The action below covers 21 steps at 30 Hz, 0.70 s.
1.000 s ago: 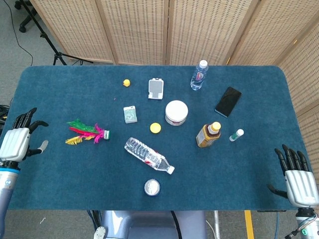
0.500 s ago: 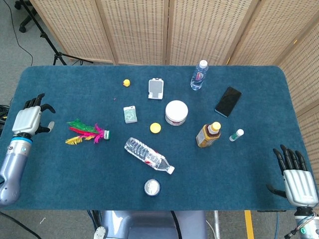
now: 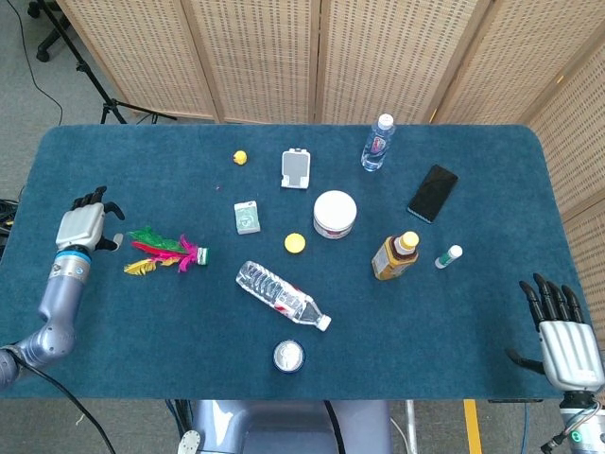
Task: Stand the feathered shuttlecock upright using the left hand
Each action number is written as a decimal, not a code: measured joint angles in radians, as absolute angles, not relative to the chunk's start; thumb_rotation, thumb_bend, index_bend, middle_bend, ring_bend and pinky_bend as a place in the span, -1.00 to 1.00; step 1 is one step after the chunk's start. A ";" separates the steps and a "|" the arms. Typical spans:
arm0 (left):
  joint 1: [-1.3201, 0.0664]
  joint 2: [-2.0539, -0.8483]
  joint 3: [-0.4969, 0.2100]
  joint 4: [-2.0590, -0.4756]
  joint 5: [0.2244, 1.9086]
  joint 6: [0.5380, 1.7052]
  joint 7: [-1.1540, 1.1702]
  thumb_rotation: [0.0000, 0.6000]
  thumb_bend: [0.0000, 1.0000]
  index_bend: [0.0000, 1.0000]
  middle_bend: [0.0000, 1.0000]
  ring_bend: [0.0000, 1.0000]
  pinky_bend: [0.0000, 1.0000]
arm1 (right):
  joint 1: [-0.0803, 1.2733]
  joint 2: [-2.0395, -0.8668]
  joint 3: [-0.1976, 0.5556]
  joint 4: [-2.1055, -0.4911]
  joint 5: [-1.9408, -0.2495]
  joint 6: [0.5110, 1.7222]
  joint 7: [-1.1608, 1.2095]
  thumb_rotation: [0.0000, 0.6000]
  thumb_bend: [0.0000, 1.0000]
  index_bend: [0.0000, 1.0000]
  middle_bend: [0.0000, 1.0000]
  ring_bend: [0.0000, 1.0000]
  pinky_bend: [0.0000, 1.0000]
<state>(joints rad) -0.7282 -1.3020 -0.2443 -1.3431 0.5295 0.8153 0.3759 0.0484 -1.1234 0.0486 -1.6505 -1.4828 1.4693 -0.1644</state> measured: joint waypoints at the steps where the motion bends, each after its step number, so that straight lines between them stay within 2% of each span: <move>1: -0.733 -1.306 -0.244 -1.339 0.524 0.814 0.379 1.00 -0.22 -0.16 -1.00 -1.00 -1.00 | 0.050 -1.125 0.048 -1.650 -1.483 1.467 -0.166 1.00 -1.00 -1.00 -1.00 -1.00 -1.00; 21: -0.793 -1.358 -0.202 -1.297 0.434 0.819 0.447 1.00 -0.19 -0.13 -1.00 -1.00 -1.00 | 0.044 -1.118 0.050 -1.650 -1.493 1.489 -0.147 1.00 -1.00 -1.00 -1.00 -1.00 -1.00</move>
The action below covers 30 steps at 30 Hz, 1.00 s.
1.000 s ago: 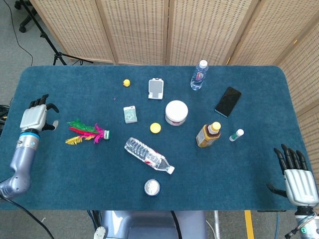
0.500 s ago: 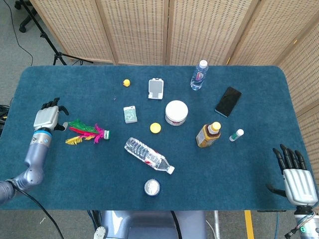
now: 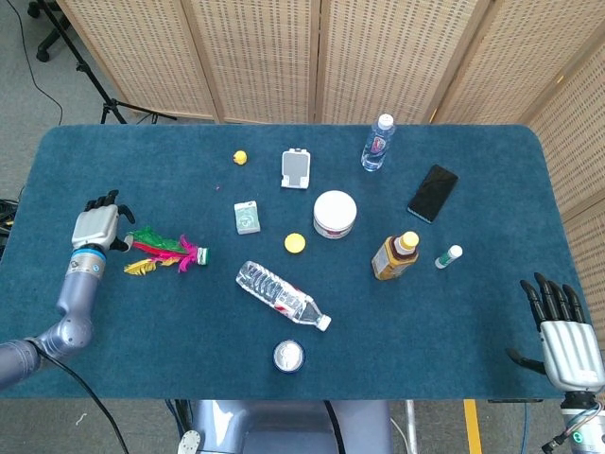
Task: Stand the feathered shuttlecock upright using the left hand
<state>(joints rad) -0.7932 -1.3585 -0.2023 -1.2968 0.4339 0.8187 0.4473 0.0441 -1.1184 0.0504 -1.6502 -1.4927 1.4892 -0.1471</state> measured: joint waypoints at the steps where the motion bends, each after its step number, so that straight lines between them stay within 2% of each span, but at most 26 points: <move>1: -0.794 -1.358 -0.202 -1.298 0.433 0.819 0.447 1.00 -0.19 -0.12 -1.00 -1.00 -1.00 | 0.044 -1.118 0.050 -1.650 -1.493 1.489 -0.147 1.00 -1.00 -1.00 -1.00 -1.00 -1.00; 24: -0.802 -1.391 -0.178 -1.282 0.424 0.822 0.456 1.00 -0.11 -0.01 -1.00 -1.00 -1.00 | 0.040 -1.113 0.051 -1.653 -1.503 1.504 -0.135 1.00 -1.00 -1.00 -1.00 -1.00 -1.00; 30: -0.800 -1.401 -0.179 -1.277 0.440 0.834 0.448 1.00 -0.04 0.15 -1.00 -1.00 -1.00 | 0.039 -1.111 0.052 -1.653 -1.503 1.505 -0.131 1.00 -1.00 -1.00 -1.00 -1.00 -1.00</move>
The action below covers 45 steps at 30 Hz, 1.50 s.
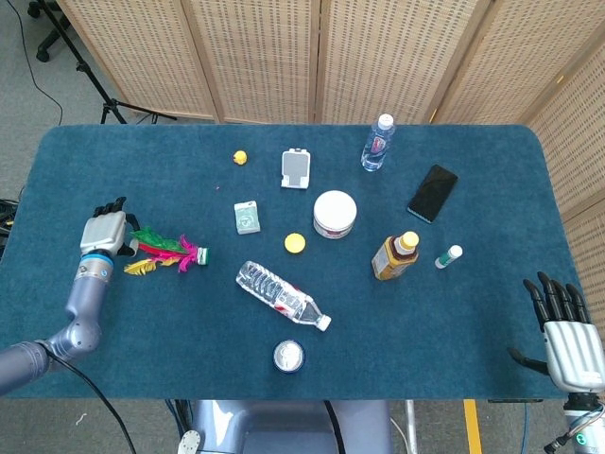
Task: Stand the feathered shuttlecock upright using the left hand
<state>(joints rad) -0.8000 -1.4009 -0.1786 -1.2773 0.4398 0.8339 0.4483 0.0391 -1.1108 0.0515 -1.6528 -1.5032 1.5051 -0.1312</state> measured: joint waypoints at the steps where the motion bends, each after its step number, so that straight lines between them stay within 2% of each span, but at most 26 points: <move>1: -0.799 -1.401 -0.180 -1.278 0.446 0.837 0.446 1.00 -0.03 0.18 -1.00 -1.00 -1.00 | 0.039 -1.111 0.051 -1.653 -1.503 1.505 -0.132 1.00 -1.00 -1.00 -1.00 -1.00 -1.00; 7: -0.792 -1.395 -0.185 -1.292 0.472 0.854 0.434 1.00 -0.01 0.28 -1.00 -1.00 -1.00 | 0.039 -1.111 0.051 -1.653 -1.504 1.506 -0.132 1.00 -1.00 -1.00 -1.00 -1.00 -1.00; 17: -0.788 -1.361 -0.208 -1.332 0.497 0.881 0.420 1.00 0.02 0.29 -1.00 -1.00 -1.00 | 0.038 -1.109 0.053 -1.654 -1.502 1.507 -0.129 1.00 -1.00 -1.00 -1.00 -1.00 -1.00; 27: -0.798 -1.277 -0.245 -1.513 0.567 0.983 0.439 1.00 0.04 0.30 -1.00 -1.00 -1.00 | 0.034 -1.108 0.052 -1.655 -1.510 1.517 -0.125 1.00 -1.00 -1.00 -1.00 -1.00 -1.00; 37: -0.803 -1.227 -0.279 -1.623 0.629 1.075 0.462 1.00 0.05 0.31 -1.00 -1.00 -1.00 | 0.033 -1.105 0.051 -1.656 -1.518 1.520 -0.118 1.00 -1.00 -1.00 -1.00 -1.00 -1.00; 45: -0.806 -1.242 -0.253 -1.630 0.624 1.076 0.497 1.00 0.04 0.31 -1.00 -1.00 -1.00 | 0.029 -1.103 0.050 -1.660 -1.523 1.530 -0.115 1.00 -1.00 -1.00 -1.00 -1.00 -1.00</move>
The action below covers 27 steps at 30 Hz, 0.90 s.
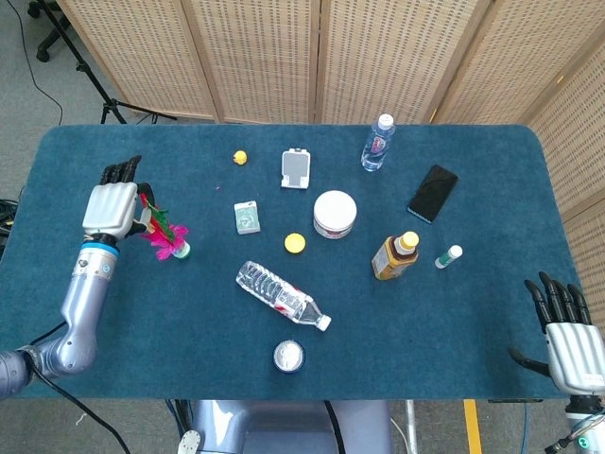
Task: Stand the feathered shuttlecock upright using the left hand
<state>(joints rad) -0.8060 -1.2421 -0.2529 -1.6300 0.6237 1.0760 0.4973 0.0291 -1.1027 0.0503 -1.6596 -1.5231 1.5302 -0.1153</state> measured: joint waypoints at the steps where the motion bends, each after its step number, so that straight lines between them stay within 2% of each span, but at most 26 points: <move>1: -0.807 -1.248 -0.247 -1.624 0.623 1.074 0.502 1.00 0.04 0.31 -1.00 -1.00 -1.00 | 0.029 -1.102 0.051 -1.660 -1.523 1.531 -0.114 1.00 -1.00 -1.00 -1.00 -1.00 -1.00; 9: -0.811 -1.312 -0.219 -1.582 0.635 1.071 0.521 1.00 0.03 0.31 -1.00 -1.00 -1.00 | 0.029 -1.099 0.053 -1.658 -1.521 1.531 -0.107 1.00 -1.00 -1.00 -1.00 -1.00 -1.00; 14: -0.810 -1.325 -0.222 -1.580 0.659 1.088 0.515 1.00 -0.06 0.13 -1.00 -1.00 -1.00 | 0.028 -1.098 0.055 -1.658 -1.521 1.533 -0.103 1.00 -1.00 -1.00 -1.00 -1.00 -1.00; 22: -0.800 -1.313 -0.237 -1.599 0.683 1.102 0.497 1.00 -0.14 0.02 -1.00 -1.00 -1.00 | 0.027 -1.099 0.053 -1.659 -1.526 1.536 -0.104 1.00 -1.00 -1.00 -1.00 -1.00 -1.00; 27: -0.796 -1.300 -0.243 -1.616 0.689 1.108 0.498 1.00 -0.27 -0.05 -1.00 -1.00 -1.00 | 0.027 -1.099 0.054 -1.658 -1.525 1.535 -0.105 1.00 -1.00 -1.00 -1.00 -1.00 -1.00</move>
<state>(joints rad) -0.7961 -1.3004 -0.2429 -1.6157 0.6889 1.1081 0.4977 0.0270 -1.0992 0.0537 -1.6582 -1.5252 1.5353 -0.1046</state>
